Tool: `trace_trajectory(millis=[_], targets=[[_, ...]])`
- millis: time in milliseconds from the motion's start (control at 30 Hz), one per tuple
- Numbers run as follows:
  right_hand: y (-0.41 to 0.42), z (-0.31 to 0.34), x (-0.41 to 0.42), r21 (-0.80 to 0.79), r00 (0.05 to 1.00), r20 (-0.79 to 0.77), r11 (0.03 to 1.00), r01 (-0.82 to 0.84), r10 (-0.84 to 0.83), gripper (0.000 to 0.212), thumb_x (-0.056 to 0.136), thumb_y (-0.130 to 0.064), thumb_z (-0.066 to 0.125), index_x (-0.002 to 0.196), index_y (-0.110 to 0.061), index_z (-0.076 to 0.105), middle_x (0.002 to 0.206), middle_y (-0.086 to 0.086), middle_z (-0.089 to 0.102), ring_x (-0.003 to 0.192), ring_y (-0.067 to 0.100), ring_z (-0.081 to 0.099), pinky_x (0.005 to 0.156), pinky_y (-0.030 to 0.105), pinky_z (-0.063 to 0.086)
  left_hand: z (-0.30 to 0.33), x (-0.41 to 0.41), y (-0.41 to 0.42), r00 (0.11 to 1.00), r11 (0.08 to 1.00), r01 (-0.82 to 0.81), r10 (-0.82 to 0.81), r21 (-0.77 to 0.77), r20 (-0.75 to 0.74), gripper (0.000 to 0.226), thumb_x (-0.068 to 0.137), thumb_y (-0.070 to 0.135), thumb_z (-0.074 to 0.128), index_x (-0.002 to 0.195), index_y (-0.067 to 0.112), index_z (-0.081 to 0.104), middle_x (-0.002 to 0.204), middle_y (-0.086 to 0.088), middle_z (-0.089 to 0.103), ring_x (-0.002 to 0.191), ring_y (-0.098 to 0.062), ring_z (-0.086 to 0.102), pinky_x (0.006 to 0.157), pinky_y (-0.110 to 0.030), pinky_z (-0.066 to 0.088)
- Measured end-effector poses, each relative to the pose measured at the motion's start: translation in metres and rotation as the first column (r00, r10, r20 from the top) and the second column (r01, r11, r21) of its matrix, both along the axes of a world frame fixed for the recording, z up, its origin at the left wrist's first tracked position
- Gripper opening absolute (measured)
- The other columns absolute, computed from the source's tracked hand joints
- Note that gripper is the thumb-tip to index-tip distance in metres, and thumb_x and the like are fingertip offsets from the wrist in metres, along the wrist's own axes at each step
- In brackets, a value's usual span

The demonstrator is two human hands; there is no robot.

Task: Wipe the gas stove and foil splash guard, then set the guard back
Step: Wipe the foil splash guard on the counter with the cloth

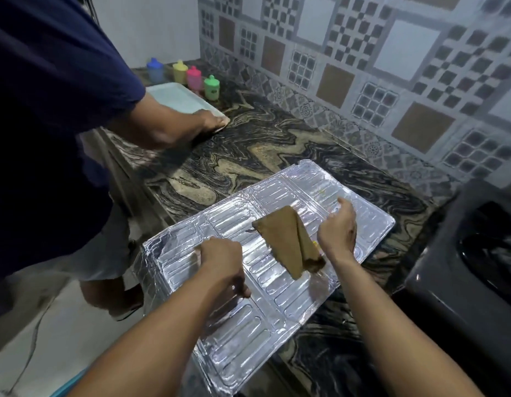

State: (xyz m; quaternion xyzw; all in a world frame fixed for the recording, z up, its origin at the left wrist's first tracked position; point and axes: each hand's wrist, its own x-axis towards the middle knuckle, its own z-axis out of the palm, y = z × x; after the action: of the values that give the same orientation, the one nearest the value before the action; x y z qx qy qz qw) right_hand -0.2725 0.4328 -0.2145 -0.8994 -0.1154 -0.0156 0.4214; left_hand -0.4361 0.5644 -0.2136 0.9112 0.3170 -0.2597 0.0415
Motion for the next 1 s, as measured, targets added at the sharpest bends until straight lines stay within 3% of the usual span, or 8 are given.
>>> trace_trajectory(millis=[100, 167, 300, 433, 667, 833, 933, 1000], targets=[[-0.007, -0.015, -0.019, -0.150, 0.915, 0.193, 0.932, -0.330, 0.355, 0.040, 0.089, -0.016, 0.043, 0.128, -0.010, 0.051, 0.132, 0.010, 0.051, 0.125, 0.029, 0.044, 0.102, 0.039, 0.038, 0.003, 0.000, -0.002, 1.000, 1.000, 0.011, -0.011, -0.001, -0.024, 0.103, 0.053, 0.070, 0.079, 0.132, 0.012, 0.050, 0.131, -0.009, 0.059, 0.119, -0.031, 0.057, 0.098, -0.050, 0.046], [-0.002, -0.030, -0.025, -0.421, 0.753, 0.136, 0.725, -0.545, 0.644, 0.047, 0.096, -0.035, 0.041, 0.138, -0.015, 0.045, 0.148, 0.007, 0.040, 0.140, 0.029, 0.029, 0.116, 0.051, 0.024, 0.003, 0.000, -0.001, 0.999, 1.000, 0.015, -0.014, 0.005, -0.033, 0.105, 0.053, 0.070, 0.079, 0.134, 0.012, 0.049, 0.132, -0.009, 0.058, 0.119, -0.031, 0.057, 0.098, -0.050, 0.046], [0.001, -0.055, -0.009, -0.727, 0.663, -0.074, 0.415, -0.547, 0.745, 0.075, 0.086, -0.066, -0.010, 0.153, -0.034, 0.001, 0.162, -0.004, -0.003, 0.149, 0.022, -0.007, 0.121, 0.048, 0.000, 0.002, 0.000, -0.002, 0.999, 1.000, 0.012, -0.012, 0.010, -0.033, 0.109, 0.049, 0.074, 0.077, 0.133, 0.012, 0.048, 0.132, -0.009, 0.058, 0.120, -0.031, 0.056, 0.097, -0.050, 0.047], [-0.008, -0.064, 0.012, -0.711, 0.774, -0.037, 0.528, -0.466, 0.632, 0.065, 0.094, -0.060, -0.003, 0.153, -0.033, -0.002, 0.161, -0.003, -0.006, 0.149, 0.022, -0.009, 0.121, 0.047, -0.002, 0.001, -0.001, -0.002, 1.000, 0.999, 0.009, -0.009, 0.032, -0.017, 0.107, 0.050, 0.076, 0.076, 0.130, 0.010, 0.051, 0.128, -0.010, 0.061, 0.117, -0.032, 0.057, 0.095, -0.050, 0.049], [-0.017, -0.069, 0.043, -0.557, 1.000, 0.015, 0.831, -0.011, 0.024, 0.053, 0.100, -0.026, 0.035, 0.151, -0.019, 0.025, 0.159, 0.008, 0.022, 0.148, 0.027, 0.013, 0.119, 0.046, 0.006, -0.005, -0.008, 0.001, 0.999, 1.000, -0.011, 0.011, 0.006, 0.030, 0.095, 0.051, 0.073, 0.077, 0.120, 0.012, 0.055, 0.121, -0.008, 0.061, 0.116, -0.029, 0.055, 0.093, -0.051, 0.050], [-0.019, -0.039, 0.025, -0.173, 0.983, 0.052, 0.968, 0.184, -0.178, 0.045, 0.086, 0.005, 0.038, 0.119, -0.018, 0.058, 0.110, 0.010, 0.061, 0.102, 0.032, 0.058, 0.088, 0.041, 0.050, -0.006, -0.011, 0.000, 0.999, 1.000, -0.009, 0.008, 0.019, 0.048, 0.097, 0.051, 0.076, 0.075, 0.120, 0.011, 0.055, 0.119, -0.008, 0.061, 0.113, -0.027, 0.057, 0.094, -0.047, 0.050], [-0.011, -0.021, -0.026, 0.033, 0.977, 0.136, 0.985, -0.168, 0.162, 0.045, 0.086, 0.006, 0.037, 0.109, -0.020, 0.065, 0.106, 0.001, 0.067, 0.094, 0.015, 0.066, 0.077, 0.031, 0.057, -0.006, -0.009, 0.002, 0.999, 1.000, 0.004, -0.005, 0.013, 0.050, 0.096, 0.052, 0.074, 0.076, 0.122, 0.013, 0.054, 0.121, -0.007, 0.061, 0.115, -0.027, 0.055, 0.096, -0.047, 0.049], [-0.010, -0.036, -0.061, -0.207, 0.838, 0.254, 0.873, -0.441, 0.483, 0.036, 0.092, -0.003, 0.043, 0.118, -0.016, 0.064, 0.126, 0.008, 0.062, 0.116, 0.021, 0.059, 0.096, 0.041, 0.051, -0.006, -0.007, 0.003, 0.999, 1.000, 0.007, -0.007, 0.010, 0.039, 0.094, 0.054, 0.072, 0.077, 0.124, 0.013, 0.054, 0.121, -0.006, 0.063, 0.114, -0.028, 0.057, 0.096, -0.048, 0.048]])
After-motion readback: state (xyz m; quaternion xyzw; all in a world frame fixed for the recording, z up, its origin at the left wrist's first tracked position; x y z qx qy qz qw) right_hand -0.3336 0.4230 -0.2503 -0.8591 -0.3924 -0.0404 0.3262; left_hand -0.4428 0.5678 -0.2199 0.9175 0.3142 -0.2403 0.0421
